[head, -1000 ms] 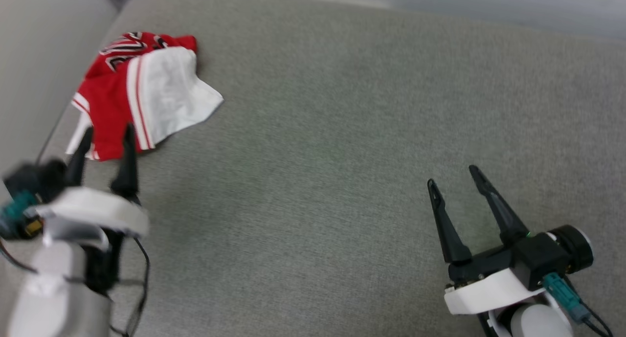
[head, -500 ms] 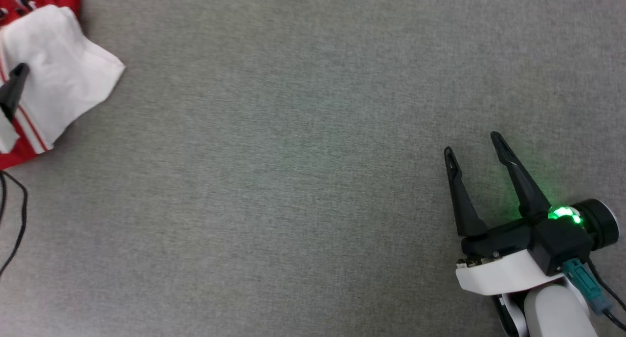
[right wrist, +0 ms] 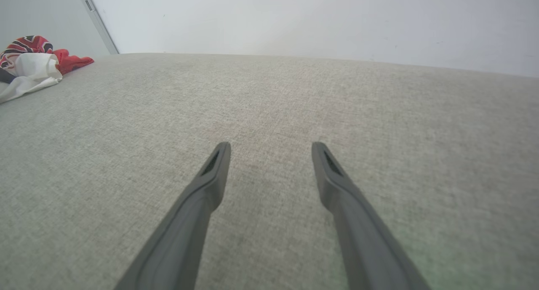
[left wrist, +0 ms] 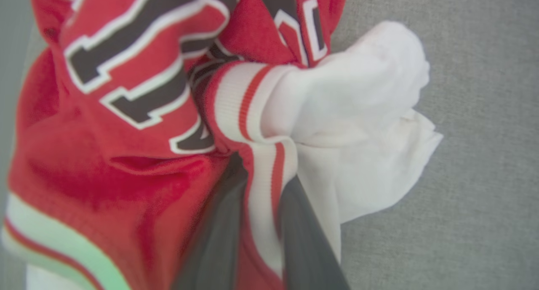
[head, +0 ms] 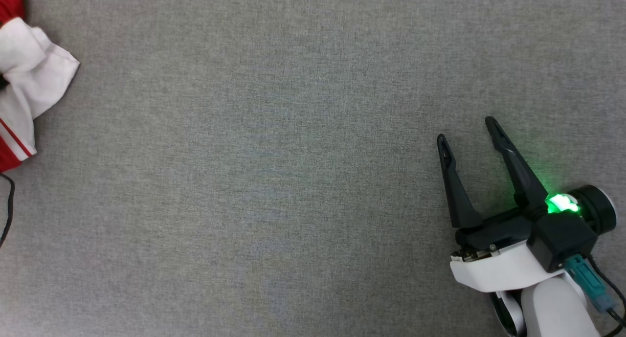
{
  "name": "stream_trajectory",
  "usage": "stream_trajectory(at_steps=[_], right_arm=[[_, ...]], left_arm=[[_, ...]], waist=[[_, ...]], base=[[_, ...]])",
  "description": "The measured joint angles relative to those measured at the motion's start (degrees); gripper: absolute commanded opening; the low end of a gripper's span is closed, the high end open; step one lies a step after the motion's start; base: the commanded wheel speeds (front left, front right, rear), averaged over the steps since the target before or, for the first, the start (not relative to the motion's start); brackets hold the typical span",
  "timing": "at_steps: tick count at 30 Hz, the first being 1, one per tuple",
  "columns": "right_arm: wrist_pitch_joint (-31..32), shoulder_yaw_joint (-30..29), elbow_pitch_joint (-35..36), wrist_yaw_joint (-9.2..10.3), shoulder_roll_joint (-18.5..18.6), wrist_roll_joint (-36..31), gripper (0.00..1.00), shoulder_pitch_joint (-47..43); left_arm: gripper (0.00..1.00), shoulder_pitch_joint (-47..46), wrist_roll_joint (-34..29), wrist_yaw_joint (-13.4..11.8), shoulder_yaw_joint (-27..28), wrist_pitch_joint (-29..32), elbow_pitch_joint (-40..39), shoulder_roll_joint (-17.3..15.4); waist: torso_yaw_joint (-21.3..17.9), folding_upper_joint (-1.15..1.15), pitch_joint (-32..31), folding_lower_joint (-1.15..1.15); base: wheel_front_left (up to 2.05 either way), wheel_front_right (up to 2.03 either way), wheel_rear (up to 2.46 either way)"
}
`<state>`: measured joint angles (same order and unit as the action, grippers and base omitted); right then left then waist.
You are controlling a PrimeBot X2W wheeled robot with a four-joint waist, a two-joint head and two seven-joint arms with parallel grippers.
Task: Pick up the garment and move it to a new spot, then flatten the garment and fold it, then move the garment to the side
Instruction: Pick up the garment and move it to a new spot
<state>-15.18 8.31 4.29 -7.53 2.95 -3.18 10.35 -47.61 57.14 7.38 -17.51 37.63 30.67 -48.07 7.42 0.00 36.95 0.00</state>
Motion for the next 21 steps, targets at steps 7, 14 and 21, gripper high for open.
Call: stream_trajectory(at_steps=[7, 14, 21], right_arm=[[0.0, 0.6, -2.4, 0.01, 0.0, 1.0, 1.0, 0.6], [0.1, 0.0, -3.8, 0.02, 0.0, 5.0, 1.0, 0.2], [0.1, -0.5, -5.0, 0.03, 0.0, 7.3, 1.0, -1.6]], left_arm=[[0.0, 2.0, 2.6, 0.0, -3.1, -7.1, -2.4, -1.7], [0.0, 4.7, 6.0, 0.0, -8.2, -12.6, -9.3, -5.4], [0.0, 7.9, 6.5, 0.0, -15.3, -17.7, -17.6, -5.6]], waist=[[-0.6, 0.0, -3.5, 0.01], [-1.4, 0.0, -9.8, 0.01], [-2.6, 0.0, -17.1, -0.01]], base=[[0.0, 0.0, 0.0], [0.0, 0.0, 0.0], [0.0, 0.0, 0.0]])
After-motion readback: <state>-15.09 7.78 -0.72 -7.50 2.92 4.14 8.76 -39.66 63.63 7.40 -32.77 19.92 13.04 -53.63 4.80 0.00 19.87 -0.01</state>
